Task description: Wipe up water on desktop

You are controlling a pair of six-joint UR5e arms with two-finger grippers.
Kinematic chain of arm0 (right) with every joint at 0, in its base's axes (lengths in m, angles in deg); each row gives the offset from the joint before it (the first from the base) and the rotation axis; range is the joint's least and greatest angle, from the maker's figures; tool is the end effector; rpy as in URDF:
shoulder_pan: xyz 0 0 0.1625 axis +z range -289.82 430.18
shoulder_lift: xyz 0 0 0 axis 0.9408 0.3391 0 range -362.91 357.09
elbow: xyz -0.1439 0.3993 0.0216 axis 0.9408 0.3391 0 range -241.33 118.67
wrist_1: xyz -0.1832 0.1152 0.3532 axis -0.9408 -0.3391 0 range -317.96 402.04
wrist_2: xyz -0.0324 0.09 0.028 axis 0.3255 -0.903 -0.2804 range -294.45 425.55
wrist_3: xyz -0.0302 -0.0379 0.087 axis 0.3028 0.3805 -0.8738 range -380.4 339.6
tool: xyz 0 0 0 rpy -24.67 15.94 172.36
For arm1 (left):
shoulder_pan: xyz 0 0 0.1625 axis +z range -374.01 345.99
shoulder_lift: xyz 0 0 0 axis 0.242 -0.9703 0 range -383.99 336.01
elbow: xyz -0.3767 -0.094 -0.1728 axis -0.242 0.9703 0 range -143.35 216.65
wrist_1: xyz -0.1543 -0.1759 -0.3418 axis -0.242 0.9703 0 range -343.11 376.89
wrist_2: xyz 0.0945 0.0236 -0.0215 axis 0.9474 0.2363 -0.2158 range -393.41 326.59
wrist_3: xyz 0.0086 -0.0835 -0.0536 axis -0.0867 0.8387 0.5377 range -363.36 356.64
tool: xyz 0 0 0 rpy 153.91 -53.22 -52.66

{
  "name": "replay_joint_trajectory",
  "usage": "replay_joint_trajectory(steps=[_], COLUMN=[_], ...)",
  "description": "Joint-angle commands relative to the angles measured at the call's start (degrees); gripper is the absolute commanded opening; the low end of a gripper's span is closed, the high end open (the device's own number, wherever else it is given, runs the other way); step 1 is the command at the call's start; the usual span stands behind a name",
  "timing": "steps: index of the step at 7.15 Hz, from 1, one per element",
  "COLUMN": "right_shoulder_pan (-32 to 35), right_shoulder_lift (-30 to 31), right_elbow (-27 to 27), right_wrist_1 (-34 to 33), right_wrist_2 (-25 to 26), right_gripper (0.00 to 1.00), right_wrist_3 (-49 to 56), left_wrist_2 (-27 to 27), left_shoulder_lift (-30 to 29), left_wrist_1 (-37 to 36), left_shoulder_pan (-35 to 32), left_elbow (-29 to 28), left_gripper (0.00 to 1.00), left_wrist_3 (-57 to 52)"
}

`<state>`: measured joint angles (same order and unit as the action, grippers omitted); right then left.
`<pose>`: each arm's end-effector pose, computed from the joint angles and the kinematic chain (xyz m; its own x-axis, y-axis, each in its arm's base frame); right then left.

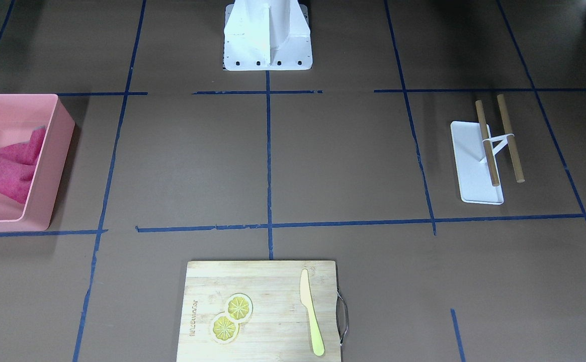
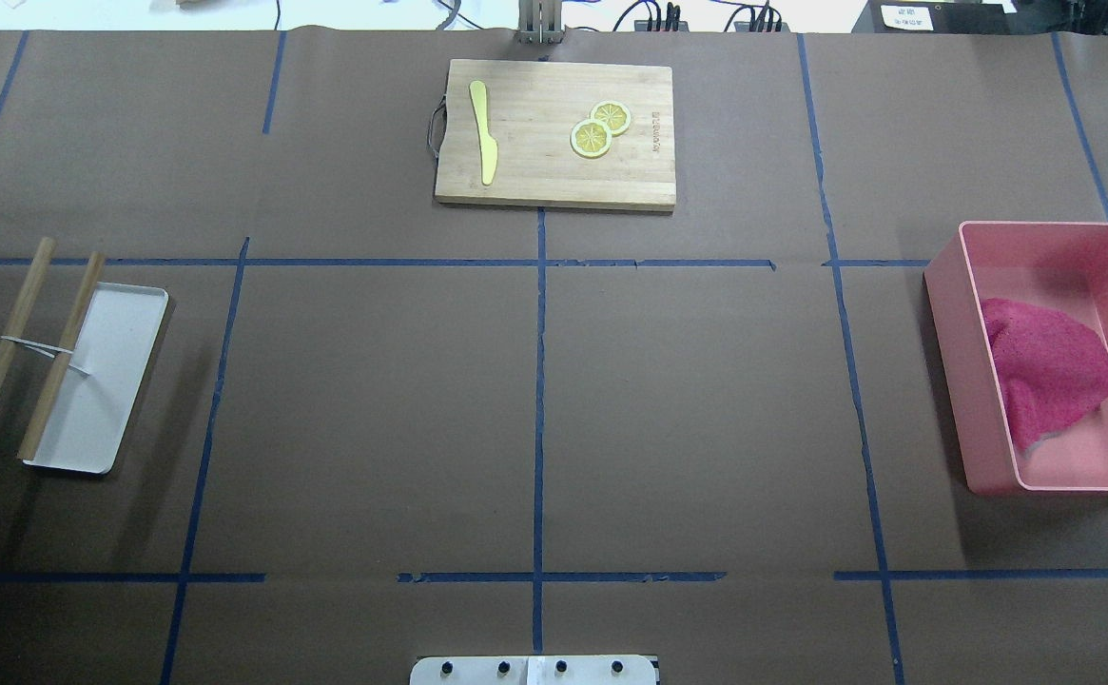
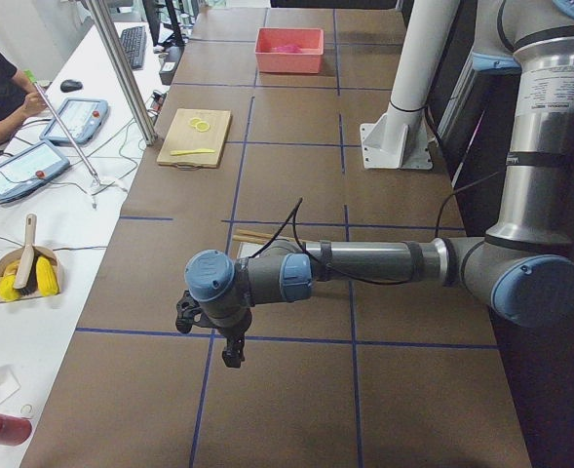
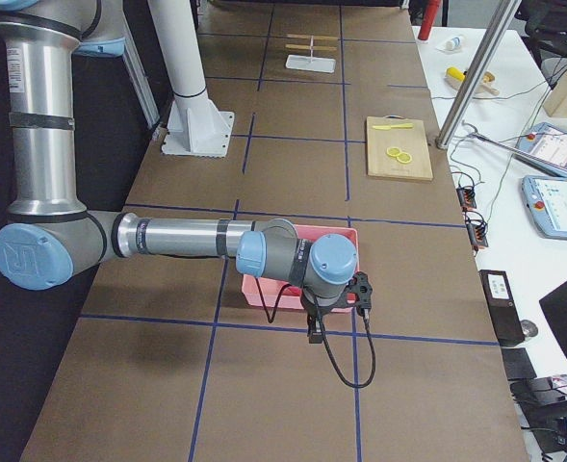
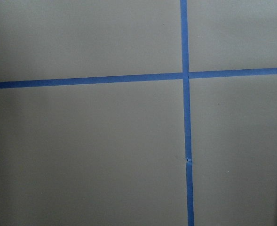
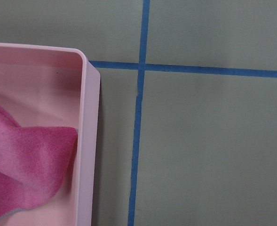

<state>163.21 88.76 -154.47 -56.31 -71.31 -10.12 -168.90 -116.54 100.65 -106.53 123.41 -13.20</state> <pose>0.0854 -0.4666 0.6568 0.6767 -0.0555 0.7342 0.0694 0.9975 0.0114 -0.0844 -0.4984 0.6732 0.6939 0.0541 -0.7181 -0.0759 0.9971 0.0019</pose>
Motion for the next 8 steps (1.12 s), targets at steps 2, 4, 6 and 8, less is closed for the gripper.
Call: replay_joint_trajectory(steps=[2, 4, 6, 8], right_shoulder_pan=[1.02, 1.02, 1.02, 1.02], right_shoulder_lift=[-0.44, -1.05, -0.8, 0.08], right_elbow=[-0.02, -0.11, 0.41, 4.09], right_wrist_1=[0.09, 0.09, 2.35, 11.21], right_wrist_2=[0.37, 0.28, 0.37, 0.28], right_gripper=[1.0, 1.0, 1.0, 1.0], right_wrist_3=[-0.35, -0.44, -1.23, -3.87], left_wrist_2=[0.05, 0.05, 0.05, 0.05], left_shoulder_lift=[0.0, 0.0, 0.0, -0.08], left_wrist_1=[0.01, 0.88, 0.88, 0.88], left_shoulder_pan=[0.06, -0.02, -0.02, 0.06], left_elbow=[0.08, 0.17, 0.43, 0.44], left_gripper=[1.0, 1.0, 1.0, 1.0], left_wrist_3=[-0.01, 0.08, 0.08, 0.08])
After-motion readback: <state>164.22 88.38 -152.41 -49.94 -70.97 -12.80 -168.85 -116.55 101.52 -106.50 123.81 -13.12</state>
